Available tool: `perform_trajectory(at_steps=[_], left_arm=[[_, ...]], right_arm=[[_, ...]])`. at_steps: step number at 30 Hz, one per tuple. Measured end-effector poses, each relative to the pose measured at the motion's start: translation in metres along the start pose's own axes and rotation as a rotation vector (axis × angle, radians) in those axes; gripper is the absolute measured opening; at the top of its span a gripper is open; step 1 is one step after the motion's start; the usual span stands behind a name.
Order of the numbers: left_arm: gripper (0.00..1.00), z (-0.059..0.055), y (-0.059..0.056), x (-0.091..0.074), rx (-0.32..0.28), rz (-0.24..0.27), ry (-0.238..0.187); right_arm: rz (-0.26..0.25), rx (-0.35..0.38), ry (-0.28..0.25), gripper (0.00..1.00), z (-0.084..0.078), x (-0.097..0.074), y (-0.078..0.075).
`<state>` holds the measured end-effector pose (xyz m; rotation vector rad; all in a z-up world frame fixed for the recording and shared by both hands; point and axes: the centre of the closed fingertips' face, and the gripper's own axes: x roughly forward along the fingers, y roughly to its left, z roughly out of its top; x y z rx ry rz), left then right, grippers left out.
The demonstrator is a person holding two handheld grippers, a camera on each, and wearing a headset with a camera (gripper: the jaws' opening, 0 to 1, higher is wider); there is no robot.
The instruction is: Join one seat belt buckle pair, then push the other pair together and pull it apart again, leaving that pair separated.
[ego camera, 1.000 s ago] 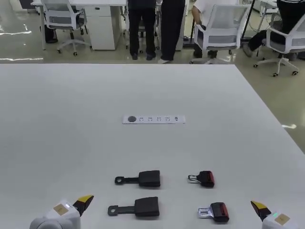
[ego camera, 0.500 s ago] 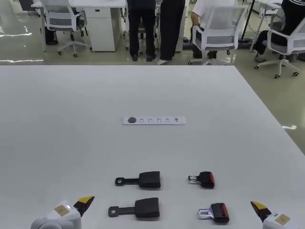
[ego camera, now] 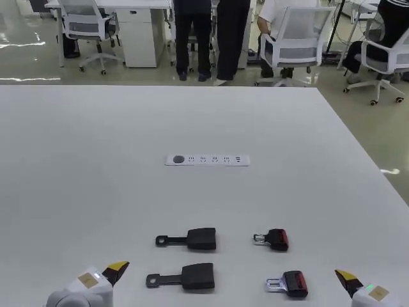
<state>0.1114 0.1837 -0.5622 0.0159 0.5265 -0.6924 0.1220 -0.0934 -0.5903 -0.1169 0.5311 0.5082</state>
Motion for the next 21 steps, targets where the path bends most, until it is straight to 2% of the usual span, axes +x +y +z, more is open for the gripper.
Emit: perform_trajectory(at_steps=[4,12,21], left_arm=[[1.00,0.000,0.003,0.002,-0.003,-0.002,-0.001],[1.00,0.001,-0.001,0.010,0.006,-0.011,0.016],[1.00,0.002,0.002,0.014,0.016,-0.017,0.029]], right_arm=[[0.006,-0.004,0.003,0.96,-0.002,0.001,0.000],[0.015,-0.004,0.010,0.96,-0.004,0.004,-0.002],[0.027,-0.011,0.024,0.95,-0.006,0.012,-0.004]])
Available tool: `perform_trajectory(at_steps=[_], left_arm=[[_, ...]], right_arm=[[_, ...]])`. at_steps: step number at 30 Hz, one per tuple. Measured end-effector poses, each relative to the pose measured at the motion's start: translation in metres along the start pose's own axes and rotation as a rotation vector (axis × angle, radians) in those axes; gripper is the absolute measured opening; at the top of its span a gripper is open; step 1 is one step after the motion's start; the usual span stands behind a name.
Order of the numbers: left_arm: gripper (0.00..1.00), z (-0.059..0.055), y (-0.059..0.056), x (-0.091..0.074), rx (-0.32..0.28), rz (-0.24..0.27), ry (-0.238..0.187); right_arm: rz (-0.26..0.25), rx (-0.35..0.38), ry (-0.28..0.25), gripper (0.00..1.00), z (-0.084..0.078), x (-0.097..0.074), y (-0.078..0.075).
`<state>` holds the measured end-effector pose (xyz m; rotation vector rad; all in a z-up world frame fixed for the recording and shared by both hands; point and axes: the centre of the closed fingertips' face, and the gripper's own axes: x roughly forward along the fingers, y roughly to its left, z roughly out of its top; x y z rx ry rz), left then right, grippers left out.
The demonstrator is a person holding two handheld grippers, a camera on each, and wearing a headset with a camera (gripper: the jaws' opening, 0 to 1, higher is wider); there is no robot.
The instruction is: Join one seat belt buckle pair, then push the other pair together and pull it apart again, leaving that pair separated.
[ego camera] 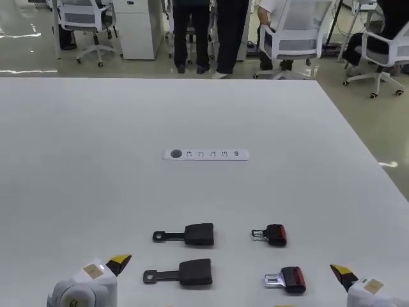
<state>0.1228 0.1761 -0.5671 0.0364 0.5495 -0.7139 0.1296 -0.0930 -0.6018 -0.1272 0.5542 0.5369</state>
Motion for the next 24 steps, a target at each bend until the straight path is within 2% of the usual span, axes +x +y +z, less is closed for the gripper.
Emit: perform_trajectory(at_steps=[3,5,7,15,24], left_arm=[[1.00,0.000,0.002,0.004,0.000,-0.002,0.004],[1.00,0.003,-0.001,0.005,0.003,-0.004,0.010],[1.00,0.000,0.001,0.005,0.006,-0.008,0.016],[1.00,0.005,-0.001,0.017,0.010,-0.022,0.035],[1.00,0.004,0.006,0.027,0.011,-0.031,0.051]], right_arm=[[0.000,-0.004,0.003,0.95,0.001,0.001,0.000],[0.003,-0.004,0.005,0.95,0.002,0.002,0.000],[0.004,-0.007,0.009,0.95,0.003,0.003,0.000],[0.010,-0.003,0.026,0.95,0.001,0.012,-0.007],[0.029,-0.016,0.042,0.94,0.001,0.021,-0.011]])
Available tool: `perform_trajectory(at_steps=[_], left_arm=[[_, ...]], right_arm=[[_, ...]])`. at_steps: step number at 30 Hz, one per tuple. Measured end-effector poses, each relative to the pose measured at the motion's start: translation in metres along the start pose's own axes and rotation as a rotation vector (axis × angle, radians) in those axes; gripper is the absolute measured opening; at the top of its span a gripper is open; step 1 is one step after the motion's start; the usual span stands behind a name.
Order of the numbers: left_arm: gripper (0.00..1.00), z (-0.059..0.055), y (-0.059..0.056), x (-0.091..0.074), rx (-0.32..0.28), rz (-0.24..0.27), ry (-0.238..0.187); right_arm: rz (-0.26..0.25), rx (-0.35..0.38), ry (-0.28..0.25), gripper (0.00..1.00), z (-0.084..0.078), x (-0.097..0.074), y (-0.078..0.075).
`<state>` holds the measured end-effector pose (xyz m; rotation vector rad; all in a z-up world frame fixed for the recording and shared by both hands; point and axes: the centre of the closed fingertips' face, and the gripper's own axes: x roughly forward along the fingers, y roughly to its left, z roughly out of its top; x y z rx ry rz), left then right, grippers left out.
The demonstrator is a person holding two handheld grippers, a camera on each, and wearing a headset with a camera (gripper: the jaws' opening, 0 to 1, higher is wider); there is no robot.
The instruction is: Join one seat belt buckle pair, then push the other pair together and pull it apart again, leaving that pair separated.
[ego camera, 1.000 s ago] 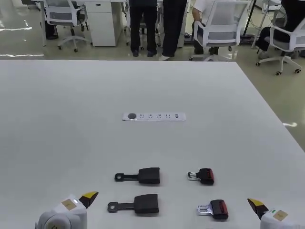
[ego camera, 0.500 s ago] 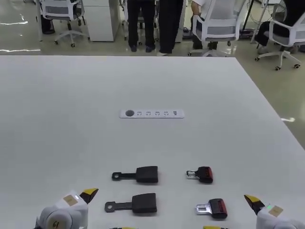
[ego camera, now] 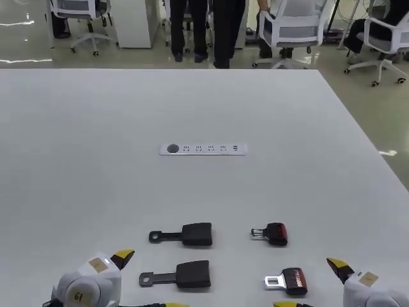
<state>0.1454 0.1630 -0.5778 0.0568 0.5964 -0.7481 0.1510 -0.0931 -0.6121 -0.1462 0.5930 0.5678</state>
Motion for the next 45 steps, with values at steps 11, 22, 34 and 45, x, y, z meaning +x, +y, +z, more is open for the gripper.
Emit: perform_trajectory(at_steps=[11,22,34,45], left_arm=[[0.99,-0.008,0.009,0.012,0.003,-0.019,0.022],[0.98,-0.010,0.008,0.024,0.019,-0.042,0.047],[0.95,-0.019,0.009,0.033,0.052,-0.084,0.084],[0.90,-0.031,0.010,0.043,0.108,-0.130,0.144]], right_arm=[[0.018,-0.020,0.021,0.94,-0.002,0.009,-0.005],[0.052,-0.037,0.043,0.93,-0.001,0.018,-0.002],[0.121,-0.047,0.078,0.92,-0.010,0.030,0.000],[0.172,-0.084,0.102,0.90,-0.013,0.036,-0.001]])
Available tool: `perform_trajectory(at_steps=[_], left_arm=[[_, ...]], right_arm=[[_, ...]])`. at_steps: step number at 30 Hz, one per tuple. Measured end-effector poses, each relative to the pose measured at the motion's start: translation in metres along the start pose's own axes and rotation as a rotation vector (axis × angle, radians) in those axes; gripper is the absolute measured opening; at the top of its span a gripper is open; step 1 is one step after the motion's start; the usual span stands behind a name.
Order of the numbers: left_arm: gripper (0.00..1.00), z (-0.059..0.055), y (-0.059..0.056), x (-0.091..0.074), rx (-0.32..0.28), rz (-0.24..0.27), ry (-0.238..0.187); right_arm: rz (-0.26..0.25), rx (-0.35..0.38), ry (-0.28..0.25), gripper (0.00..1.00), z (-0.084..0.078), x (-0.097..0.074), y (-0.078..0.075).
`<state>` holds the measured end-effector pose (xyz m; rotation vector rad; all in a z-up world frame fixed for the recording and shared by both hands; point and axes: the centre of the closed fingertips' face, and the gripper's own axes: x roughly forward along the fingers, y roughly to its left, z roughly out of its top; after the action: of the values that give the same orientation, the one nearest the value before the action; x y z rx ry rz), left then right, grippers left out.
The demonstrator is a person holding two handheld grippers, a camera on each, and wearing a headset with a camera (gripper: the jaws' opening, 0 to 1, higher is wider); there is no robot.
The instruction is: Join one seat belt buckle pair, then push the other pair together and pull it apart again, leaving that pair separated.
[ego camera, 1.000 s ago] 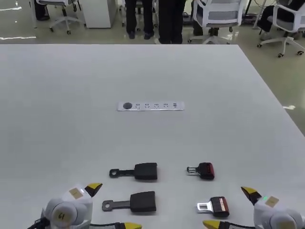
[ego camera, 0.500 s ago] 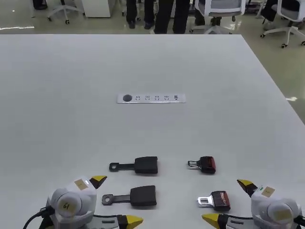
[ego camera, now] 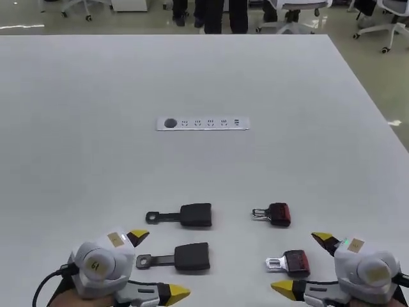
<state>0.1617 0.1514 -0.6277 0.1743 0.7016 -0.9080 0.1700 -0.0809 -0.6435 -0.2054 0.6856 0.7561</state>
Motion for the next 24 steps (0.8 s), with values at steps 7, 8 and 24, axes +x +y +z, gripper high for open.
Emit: perform_trajectory(at_steps=[7,8,24], left_arm=[[0.88,-0.003,-0.003,0.004,0.053,-0.037,0.041],[0.88,-0.003,-0.003,0.005,0.056,-0.040,0.045],[0.81,-0.010,-0.001,0.029,0.114,-0.102,0.114]], right_arm=[[0.037,-0.006,0.022,0.89,-0.004,0.006,0.001],[0.044,-0.010,0.024,0.89,-0.004,0.007,0.001],[0.132,-0.059,0.080,0.84,-0.015,0.018,-0.004]])
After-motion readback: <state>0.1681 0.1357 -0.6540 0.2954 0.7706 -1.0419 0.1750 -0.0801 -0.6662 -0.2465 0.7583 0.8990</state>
